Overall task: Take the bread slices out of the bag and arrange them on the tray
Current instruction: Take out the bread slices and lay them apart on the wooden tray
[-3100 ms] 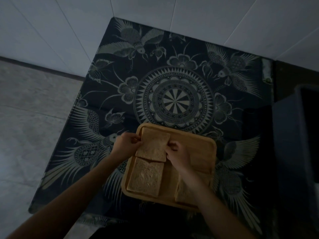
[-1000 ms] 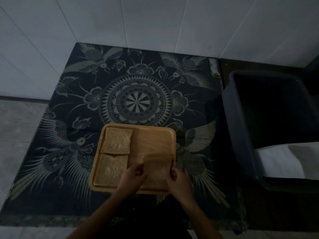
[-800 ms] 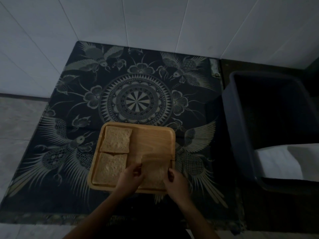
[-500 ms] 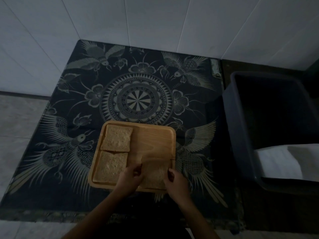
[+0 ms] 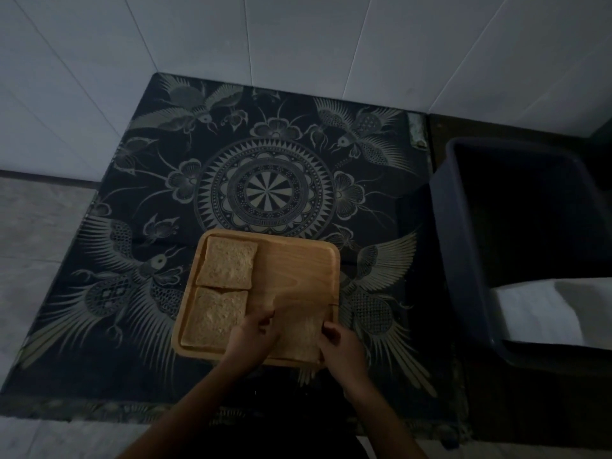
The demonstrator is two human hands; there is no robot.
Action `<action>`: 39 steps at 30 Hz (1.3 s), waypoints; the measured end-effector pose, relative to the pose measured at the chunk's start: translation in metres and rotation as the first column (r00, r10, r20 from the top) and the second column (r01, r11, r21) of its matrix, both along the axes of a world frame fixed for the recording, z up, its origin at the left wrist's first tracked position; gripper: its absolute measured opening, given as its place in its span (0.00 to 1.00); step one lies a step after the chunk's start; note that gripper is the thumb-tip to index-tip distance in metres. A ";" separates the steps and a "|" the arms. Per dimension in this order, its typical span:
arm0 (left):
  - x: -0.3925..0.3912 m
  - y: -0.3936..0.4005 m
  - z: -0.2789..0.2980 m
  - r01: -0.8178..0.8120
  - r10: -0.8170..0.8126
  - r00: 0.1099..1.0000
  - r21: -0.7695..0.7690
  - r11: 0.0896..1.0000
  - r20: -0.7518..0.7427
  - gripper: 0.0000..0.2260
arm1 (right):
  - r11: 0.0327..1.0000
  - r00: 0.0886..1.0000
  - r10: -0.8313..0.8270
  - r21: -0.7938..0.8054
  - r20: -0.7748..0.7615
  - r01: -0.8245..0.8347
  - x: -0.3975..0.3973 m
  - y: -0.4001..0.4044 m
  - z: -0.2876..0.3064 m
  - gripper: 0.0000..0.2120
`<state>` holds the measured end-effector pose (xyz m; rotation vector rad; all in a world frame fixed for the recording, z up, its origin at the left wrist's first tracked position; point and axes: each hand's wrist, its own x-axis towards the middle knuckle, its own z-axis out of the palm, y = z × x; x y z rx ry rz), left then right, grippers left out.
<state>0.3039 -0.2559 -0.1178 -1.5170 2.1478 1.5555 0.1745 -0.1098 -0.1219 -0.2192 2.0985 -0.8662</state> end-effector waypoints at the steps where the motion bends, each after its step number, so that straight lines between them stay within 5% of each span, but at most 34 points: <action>1: -0.001 0.000 0.003 -0.008 0.008 1.000 0.000 1.000 0.000 0.17 | 1.000 1.000 -0.018 -0.006 0.019 0.018 -0.001 -0.001 0.001 0.15; 9: -0.014 -0.018 0.029 -0.025 0.042 0.993 0.160 0.987 -0.107 0.18 | 0.979 0.979 -0.144 -0.121 0.146 0.163 -0.016 -0.010 0.015 0.14; 23: -0.058 -0.060 0.036 0.016 0.012 0.983 0.151 0.988 -0.185 0.16 | 0.973 0.983 -0.114 -0.182 0.142 0.140 -0.070 -0.050 0.022 0.08; 32: -0.076 -0.073 0.011 0.014 0.000 0.991 0.106 0.994 -0.132 0.15 | 0.993 0.995 -0.074 -0.088 0.065 0.079 -0.082 -0.069 0.001 0.21; 39: -0.080 -0.080 -0.006 0.008 -0.001 0.995 0.077 0.997 -0.097 0.16 | 0.999 1.000 -0.010 -0.045 0.008 0.011 -0.089 -0.078 -0.011 0.22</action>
